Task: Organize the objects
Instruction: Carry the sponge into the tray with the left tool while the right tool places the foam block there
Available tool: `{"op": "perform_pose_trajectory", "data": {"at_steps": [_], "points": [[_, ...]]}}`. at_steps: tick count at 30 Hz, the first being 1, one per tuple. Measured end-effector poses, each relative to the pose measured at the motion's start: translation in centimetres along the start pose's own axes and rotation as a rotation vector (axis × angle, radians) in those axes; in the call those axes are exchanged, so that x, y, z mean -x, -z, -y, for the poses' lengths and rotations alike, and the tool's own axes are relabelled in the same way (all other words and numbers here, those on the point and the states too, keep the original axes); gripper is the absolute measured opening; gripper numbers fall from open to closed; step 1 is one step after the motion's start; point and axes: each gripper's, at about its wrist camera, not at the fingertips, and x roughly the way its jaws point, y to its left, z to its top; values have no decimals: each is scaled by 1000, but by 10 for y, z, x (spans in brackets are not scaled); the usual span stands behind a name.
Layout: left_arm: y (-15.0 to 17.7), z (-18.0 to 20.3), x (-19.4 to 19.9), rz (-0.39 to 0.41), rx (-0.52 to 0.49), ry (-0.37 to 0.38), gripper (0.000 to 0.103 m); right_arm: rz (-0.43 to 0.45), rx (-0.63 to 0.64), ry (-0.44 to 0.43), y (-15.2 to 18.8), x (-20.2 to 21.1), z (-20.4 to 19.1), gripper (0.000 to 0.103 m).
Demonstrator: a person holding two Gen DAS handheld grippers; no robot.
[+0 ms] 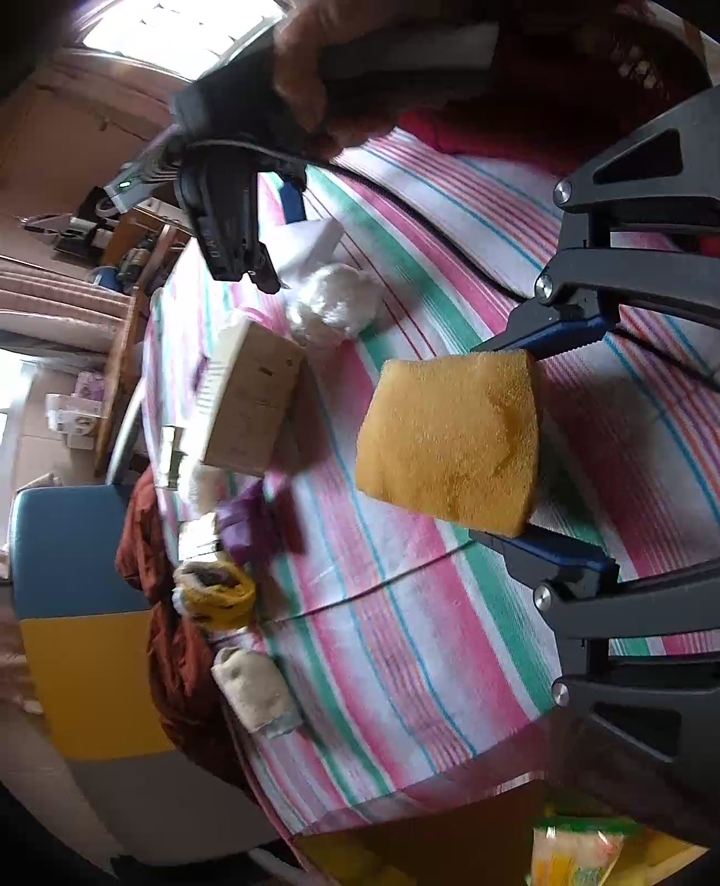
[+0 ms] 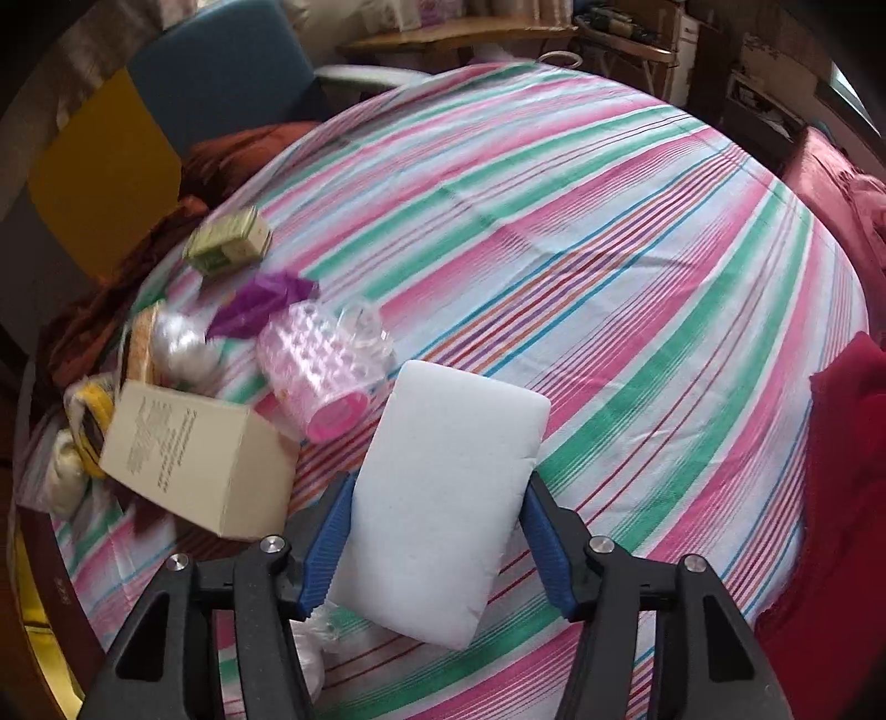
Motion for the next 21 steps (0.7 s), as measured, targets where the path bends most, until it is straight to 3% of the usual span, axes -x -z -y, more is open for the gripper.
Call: {"op": "perform_pose_trajectory", "data": {"at_steps": [6,12,18,21], "points": [[-9,-16,55,106,56,-17,56,158,-37,-127,-12,32,-2,60],[-2,-61,110,194,181,-87,56,273,98,-244,1,68,-30,60],[25,-128,151,234,357,-253,57,319,270,-348,27,101,-91,60],[40,-161,158,229,445,-327,57,291,436,-442,52,119,-148,60]]}}
